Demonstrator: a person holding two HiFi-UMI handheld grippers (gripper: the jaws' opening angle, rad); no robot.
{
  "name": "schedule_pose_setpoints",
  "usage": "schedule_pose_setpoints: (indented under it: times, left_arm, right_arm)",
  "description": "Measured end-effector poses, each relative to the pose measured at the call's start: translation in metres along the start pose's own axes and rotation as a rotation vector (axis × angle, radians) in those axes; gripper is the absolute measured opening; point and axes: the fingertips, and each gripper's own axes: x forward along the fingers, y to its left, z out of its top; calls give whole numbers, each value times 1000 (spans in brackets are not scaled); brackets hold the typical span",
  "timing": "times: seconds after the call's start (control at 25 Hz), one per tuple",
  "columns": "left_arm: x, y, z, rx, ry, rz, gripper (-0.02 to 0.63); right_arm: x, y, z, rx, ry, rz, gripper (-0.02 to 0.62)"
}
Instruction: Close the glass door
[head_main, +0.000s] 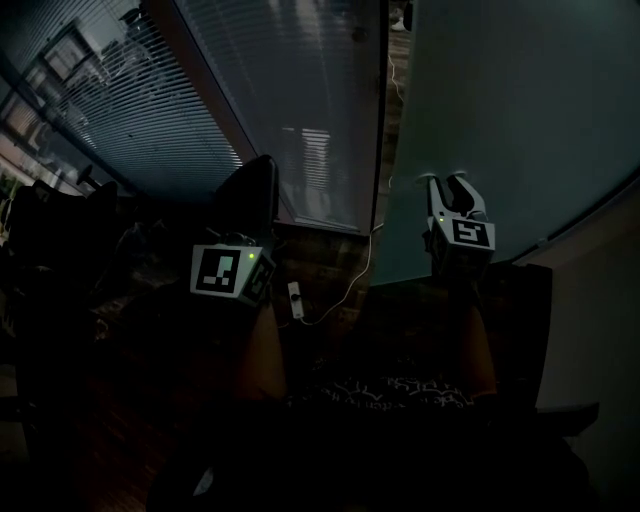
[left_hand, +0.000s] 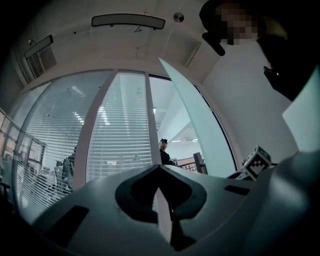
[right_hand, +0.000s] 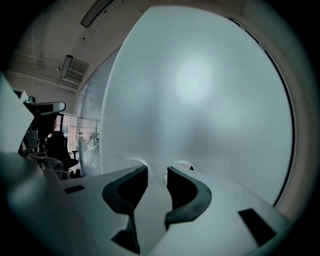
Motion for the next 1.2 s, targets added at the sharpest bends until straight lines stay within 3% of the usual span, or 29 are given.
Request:
schedule_pose_setpoints:
  times: [0.56,1.2]
  left_arm:
    - [36,25,-10,-12,-21,-59,2]
    - [78,47,-23,-19,-15,-49,2]
  right_arm:
    - [34,-8,7,6,-10,-68,123]
    - [82,-19,18,-12,3,-69,123]
